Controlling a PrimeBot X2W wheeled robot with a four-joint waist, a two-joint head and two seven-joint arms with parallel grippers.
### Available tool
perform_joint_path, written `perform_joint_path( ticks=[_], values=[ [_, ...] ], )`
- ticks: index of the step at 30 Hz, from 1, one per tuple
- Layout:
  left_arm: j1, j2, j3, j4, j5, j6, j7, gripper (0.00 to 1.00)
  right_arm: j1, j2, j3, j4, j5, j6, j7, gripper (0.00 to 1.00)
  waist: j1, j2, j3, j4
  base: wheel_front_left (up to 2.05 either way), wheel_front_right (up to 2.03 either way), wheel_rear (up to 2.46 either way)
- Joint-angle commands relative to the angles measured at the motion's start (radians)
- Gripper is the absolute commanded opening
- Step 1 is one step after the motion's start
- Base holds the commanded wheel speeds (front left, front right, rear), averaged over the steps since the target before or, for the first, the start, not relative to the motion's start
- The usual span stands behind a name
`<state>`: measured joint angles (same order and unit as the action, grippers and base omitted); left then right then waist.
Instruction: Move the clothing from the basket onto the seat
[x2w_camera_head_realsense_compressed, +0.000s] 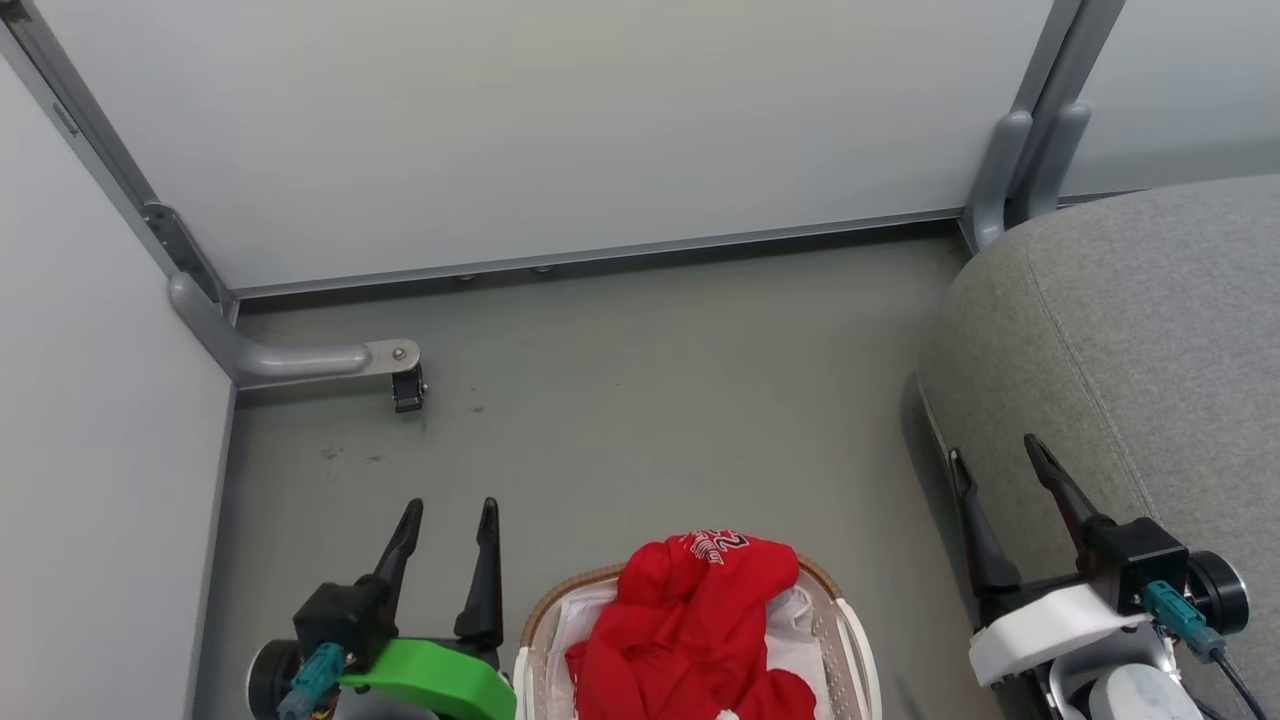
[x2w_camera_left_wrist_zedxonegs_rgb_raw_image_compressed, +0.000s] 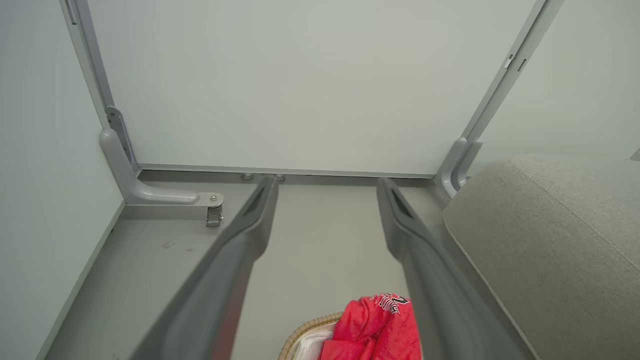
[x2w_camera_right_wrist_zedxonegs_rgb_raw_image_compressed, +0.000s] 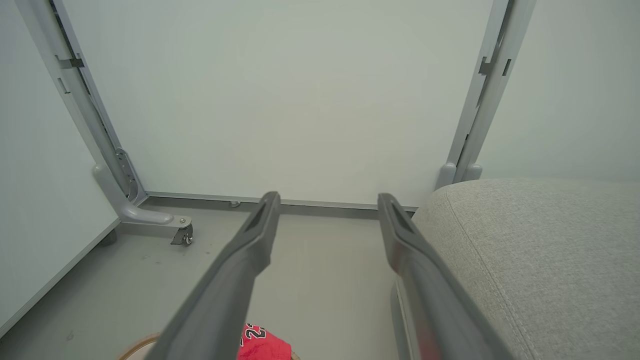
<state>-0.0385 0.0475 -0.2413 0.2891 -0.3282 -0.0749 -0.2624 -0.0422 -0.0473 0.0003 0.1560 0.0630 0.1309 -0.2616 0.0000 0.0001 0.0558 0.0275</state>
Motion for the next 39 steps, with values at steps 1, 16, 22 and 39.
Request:
perform_joint_path(
  ticks=[1,16,22,39],
  values=[
    [-0.024,0.005,-0.013,0.004,0.017,-0.005,-0.004,1.00,-0.017,-0.006,-0.004,-0.008,-0.002,0.000,-0.005,1.00,0.0000,-0.0001,0.028,-0.007,0.00,0.00,0.00],
    [-0.283,0.006,-0.234,0.356,0.178,-0.022,-0.003,1.00,-0.168,-0.005,-0.001,-0.046,0.008,0.000,-0.005,1.00,0.0000,-0.0001,0.332,-0.087,0.00,0.00,0.00],
    [-0.394,0.006,-0.304,0.513,0.214,-0.036,-0.003,1.00,-0.237,-0.004,0.016,-0.059,0.027,0.000,-0.005,1.00,0.0000,-0.0001,0.470,-0.134,0.00,0.00,0.00],
    [-0.643,0.037,-0.452,0.834,0.319,-0.051,-0.003,1.00,-0.336,-0.004,0.094,-0.088,0.111,0.000,-0.005,1.00,0.0000,-0.0001,0.718,-0.253,0.00,0.00,0.00]
  ],
)
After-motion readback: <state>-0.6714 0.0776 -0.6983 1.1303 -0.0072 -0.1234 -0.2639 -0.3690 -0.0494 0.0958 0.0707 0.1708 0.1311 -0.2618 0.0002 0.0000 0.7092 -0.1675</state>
